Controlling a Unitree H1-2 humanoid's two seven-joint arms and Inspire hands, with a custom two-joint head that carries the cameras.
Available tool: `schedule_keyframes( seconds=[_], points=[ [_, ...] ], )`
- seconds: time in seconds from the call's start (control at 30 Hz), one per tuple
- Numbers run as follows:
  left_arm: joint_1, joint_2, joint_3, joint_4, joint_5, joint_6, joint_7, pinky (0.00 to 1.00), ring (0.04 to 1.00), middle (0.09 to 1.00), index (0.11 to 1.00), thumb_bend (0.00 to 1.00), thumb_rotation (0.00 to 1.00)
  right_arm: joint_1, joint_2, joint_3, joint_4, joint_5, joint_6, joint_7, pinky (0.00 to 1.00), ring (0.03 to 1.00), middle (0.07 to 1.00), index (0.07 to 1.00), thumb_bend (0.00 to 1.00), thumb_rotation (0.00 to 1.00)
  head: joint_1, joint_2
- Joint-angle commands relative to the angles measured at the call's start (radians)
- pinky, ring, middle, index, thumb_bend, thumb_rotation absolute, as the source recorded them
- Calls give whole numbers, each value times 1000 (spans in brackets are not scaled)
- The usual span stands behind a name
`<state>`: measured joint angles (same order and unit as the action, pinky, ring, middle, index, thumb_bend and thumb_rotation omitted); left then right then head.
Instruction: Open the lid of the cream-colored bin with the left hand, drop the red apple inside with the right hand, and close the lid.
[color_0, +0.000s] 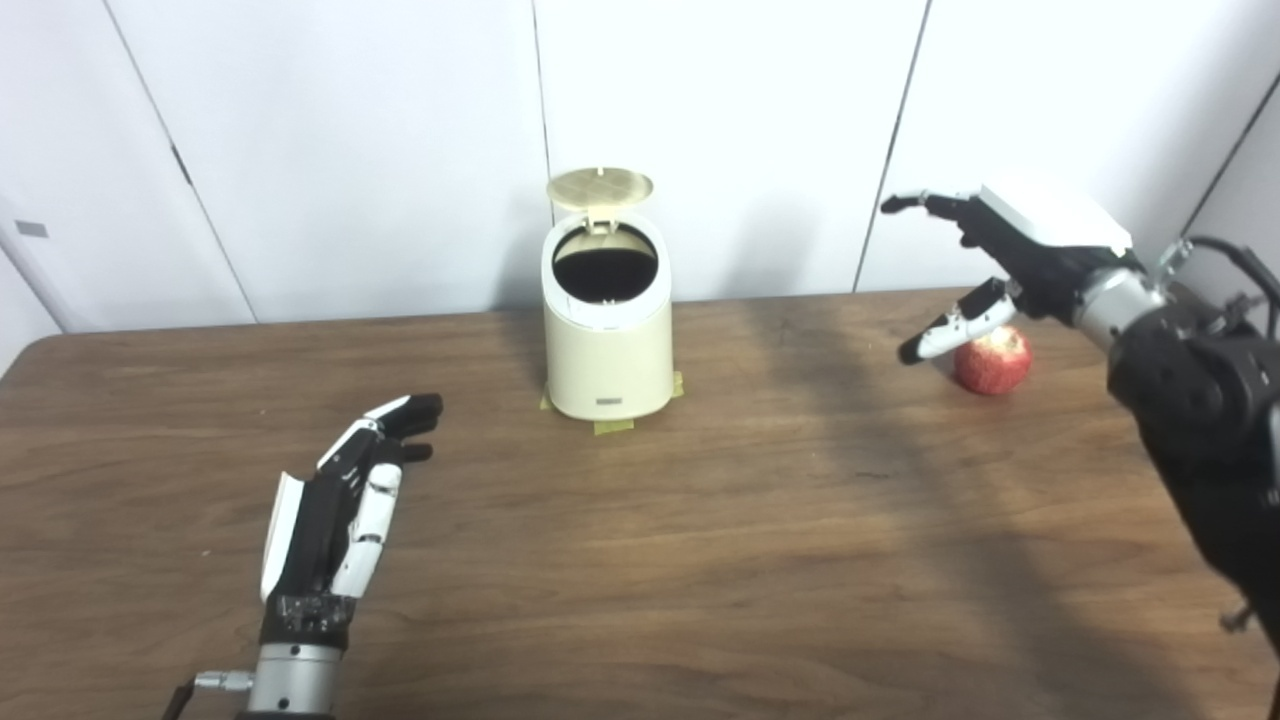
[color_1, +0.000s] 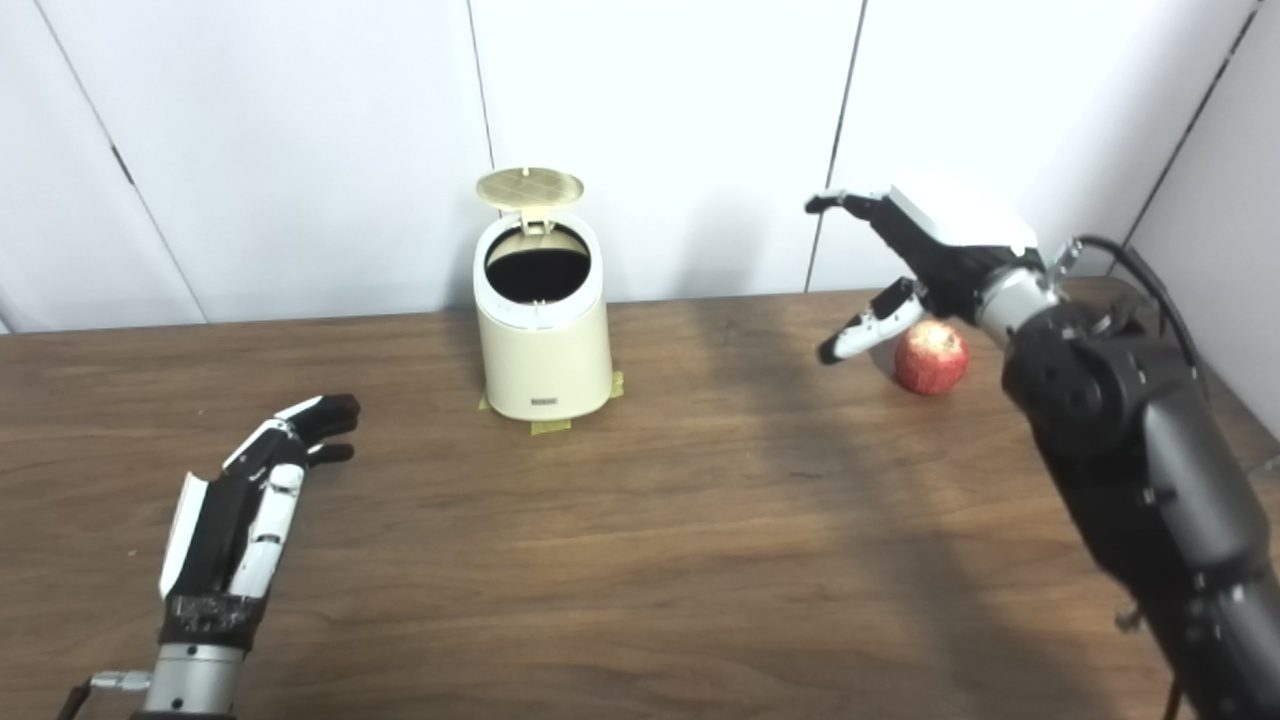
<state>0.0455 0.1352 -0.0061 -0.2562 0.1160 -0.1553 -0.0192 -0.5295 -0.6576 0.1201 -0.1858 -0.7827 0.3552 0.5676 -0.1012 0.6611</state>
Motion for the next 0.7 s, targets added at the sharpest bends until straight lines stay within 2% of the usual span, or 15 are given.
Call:
schedule_keyframes(
  seconds=[0.0, 0.13, 0.33, 0.4, 0.57, 0.67],
  points=[
    [-23, 0, 6, -30, -11, -31, 0, 741, 804, 798, 773, 239, 885, -70, -46, 0, 38, -33, 23, 11, 633, 865, 901, 834, 1000, 201, -2, 0],
    [-22, -2, 5, -26, -18, -36, -2, 735, 799, 797, 773, 244, 888, -112, -70, 29, 195, -41, 3, -8, 624, 870, 933, 843, 1000, 182, 3, -4],
    [-17, -8, 0, -35, 5, -38, 3, 726, 796, 798, 772, 249, 905, -145, -90, 78, 371, -46, -69, -65, 686, 875, 901, 836, 1000, 225, 12, 0],
    [-16, -9, -1, -41, 8, -35, 3, 725, 794, 797, 771, 251, 907, -156, -87, 85, 428, -34, -87, -84, 670, 860, 888, 819, 1000, 221, 10, 3],
    [-11, -12, -4, -49, -3, -25, -2, 726, 798, 801, 773, 247, 904, -182, -79, 110, 541, -6, -123, -91, 625, 829, 887, 808, 1000, 218, 17, 4],
    [-8, -15, -9, -51, 3, -25, -1, 721, 800, 808, 778, 237, 898, -186, -70, 138, 567, -6, -139, -97, 616, 806, 868, 793, 1000, 264, 19, 5]
  ],
)
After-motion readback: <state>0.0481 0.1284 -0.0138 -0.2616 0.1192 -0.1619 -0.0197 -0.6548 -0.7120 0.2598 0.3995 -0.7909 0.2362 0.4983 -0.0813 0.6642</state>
